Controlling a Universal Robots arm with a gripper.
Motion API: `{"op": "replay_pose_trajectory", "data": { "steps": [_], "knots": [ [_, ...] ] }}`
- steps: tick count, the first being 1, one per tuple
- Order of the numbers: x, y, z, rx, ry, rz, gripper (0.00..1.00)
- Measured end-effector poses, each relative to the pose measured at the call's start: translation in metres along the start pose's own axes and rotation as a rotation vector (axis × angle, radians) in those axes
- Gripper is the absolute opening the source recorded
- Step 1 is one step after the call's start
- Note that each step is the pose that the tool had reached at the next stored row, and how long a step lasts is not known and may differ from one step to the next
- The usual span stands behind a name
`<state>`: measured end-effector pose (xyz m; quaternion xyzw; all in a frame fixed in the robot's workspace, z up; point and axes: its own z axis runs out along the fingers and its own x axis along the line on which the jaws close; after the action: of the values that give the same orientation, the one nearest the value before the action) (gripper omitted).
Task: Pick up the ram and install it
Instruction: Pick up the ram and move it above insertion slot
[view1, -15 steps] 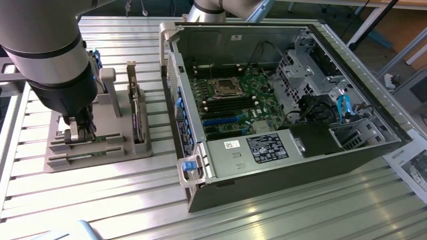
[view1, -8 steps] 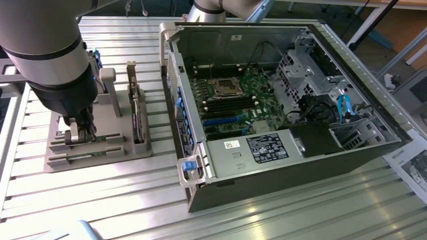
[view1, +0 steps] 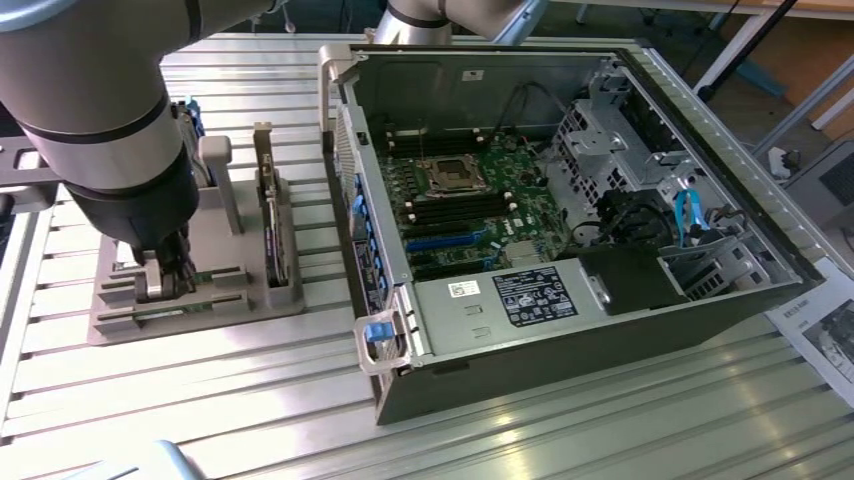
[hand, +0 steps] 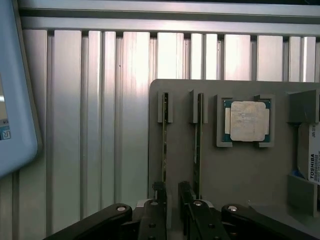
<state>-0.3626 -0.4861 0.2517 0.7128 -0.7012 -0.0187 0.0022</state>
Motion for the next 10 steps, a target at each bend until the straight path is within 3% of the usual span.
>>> {"op": "replay_pose_trajectory", "data": {
  "steps": [10],
  "knots": [
    [0.0033, -0.0002, 0.0100, -0.0002, 0.0001, 0.000, 0.25]
  ]
}}
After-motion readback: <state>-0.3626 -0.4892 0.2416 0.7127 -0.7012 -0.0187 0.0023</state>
